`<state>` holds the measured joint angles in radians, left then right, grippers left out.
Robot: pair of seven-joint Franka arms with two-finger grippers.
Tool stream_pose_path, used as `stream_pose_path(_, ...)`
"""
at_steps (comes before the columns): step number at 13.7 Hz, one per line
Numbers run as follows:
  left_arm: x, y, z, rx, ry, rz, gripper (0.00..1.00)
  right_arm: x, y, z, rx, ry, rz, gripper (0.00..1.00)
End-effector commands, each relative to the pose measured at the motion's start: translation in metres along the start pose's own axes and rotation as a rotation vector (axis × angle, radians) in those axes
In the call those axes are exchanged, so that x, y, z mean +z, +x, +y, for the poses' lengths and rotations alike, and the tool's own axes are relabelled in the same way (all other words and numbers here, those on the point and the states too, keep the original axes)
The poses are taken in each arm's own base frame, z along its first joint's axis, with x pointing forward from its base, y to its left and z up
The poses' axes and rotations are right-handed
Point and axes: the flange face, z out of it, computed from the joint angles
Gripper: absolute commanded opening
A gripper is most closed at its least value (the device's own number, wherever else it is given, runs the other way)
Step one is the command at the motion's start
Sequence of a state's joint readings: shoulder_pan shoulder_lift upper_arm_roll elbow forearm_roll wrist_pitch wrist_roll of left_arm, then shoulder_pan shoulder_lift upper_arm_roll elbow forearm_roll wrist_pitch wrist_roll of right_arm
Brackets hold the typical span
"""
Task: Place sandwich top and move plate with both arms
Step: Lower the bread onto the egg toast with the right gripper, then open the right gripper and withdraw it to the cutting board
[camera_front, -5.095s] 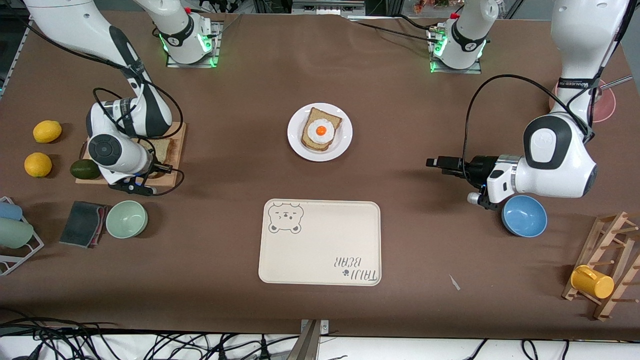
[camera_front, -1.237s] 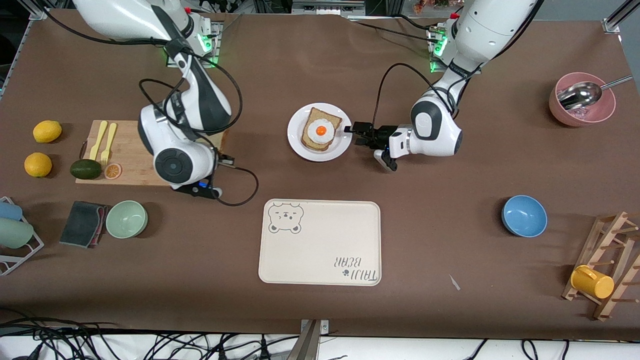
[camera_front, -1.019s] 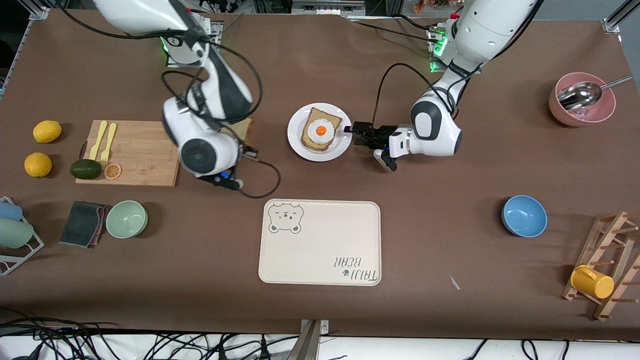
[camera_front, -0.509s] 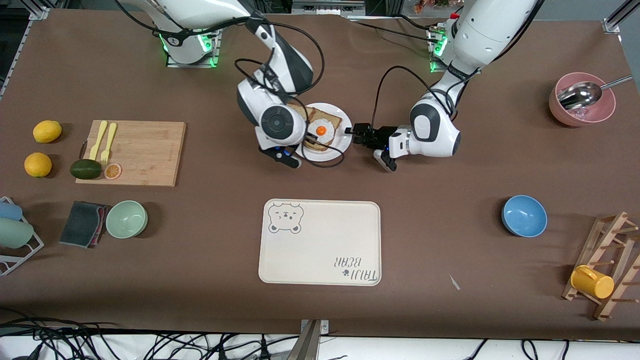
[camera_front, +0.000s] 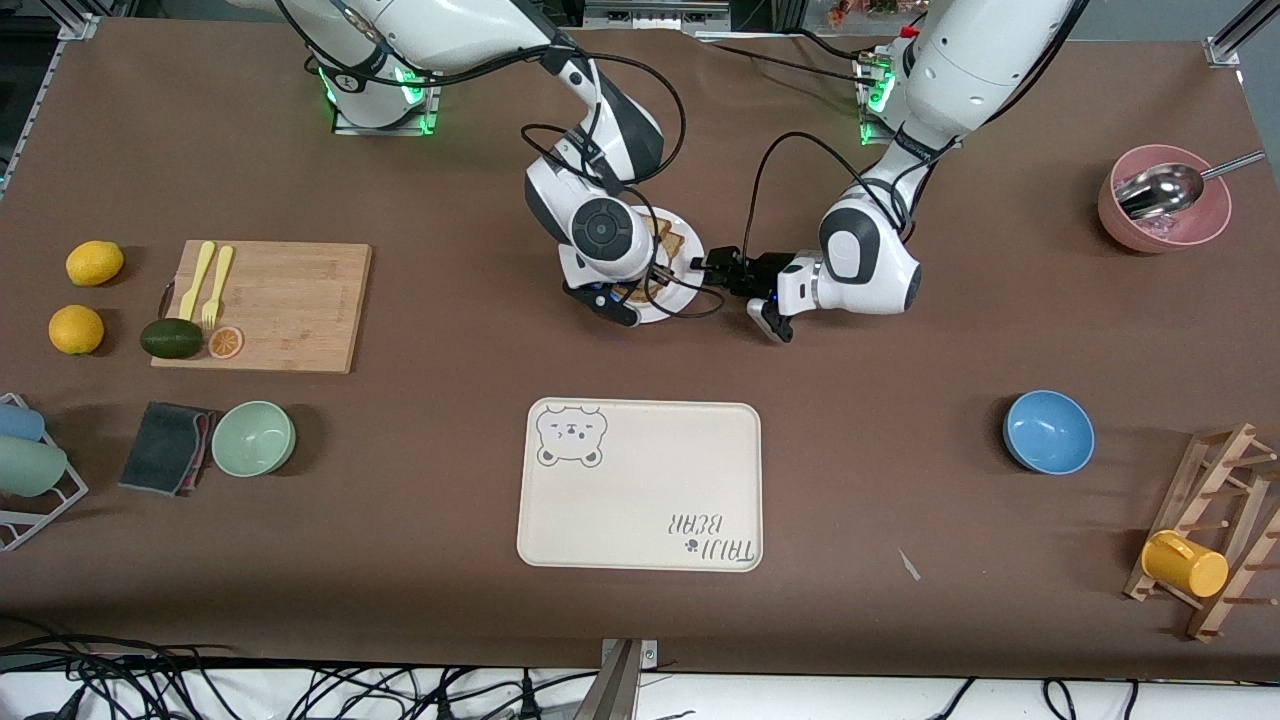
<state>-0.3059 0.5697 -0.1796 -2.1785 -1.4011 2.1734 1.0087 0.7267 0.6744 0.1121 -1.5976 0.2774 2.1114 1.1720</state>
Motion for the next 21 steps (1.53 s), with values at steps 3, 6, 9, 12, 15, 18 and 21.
stream_pose_path(3,0.0,0.001,0.001,0.005,-0.021,0.034,0.41,-0.009,-0.004,-0.01,-0.006,0.019,0.016,1.0)
stream_pose_path(6,0.0,0.001,0.001,0.004,-0.021,0.036,0.41,-0.045,0.005,-0.013,-0.012,0.057,0.044,1.0)
stream_pose_path(9,0.003,0.003,0.004,-0.003,-0.031,0.048,0.41,-0.101,0.039,0.014,-0.035,0.003,0.108,1.0)
stream_pose_path(12,0.008,0.002,0.004,-0.011,-0.039,0.052,0.34,-0.144,0.078,0.052,-0.119,-0.078,0.117,1.0)
stream_pose_path(15,0.014,0.0,0.004,-0.008,-0.034,0.043,0.35,-0.189,0.134,0.098,-0.183,-0.111,0.131,1.0)
stream_pose_path(18,0.019,0.0,0.004,0.007,-0.033,0.038,0.35,-0.237,0.181,0.151,-0.224,-0.118,0.149,1.0)
stream_pose_path(21,0.019,0.0,0.003,0.01,-0.031,0.038,0.34,-0.286,0.217,0.205,-0.27,-0.095,0.187,1.0)
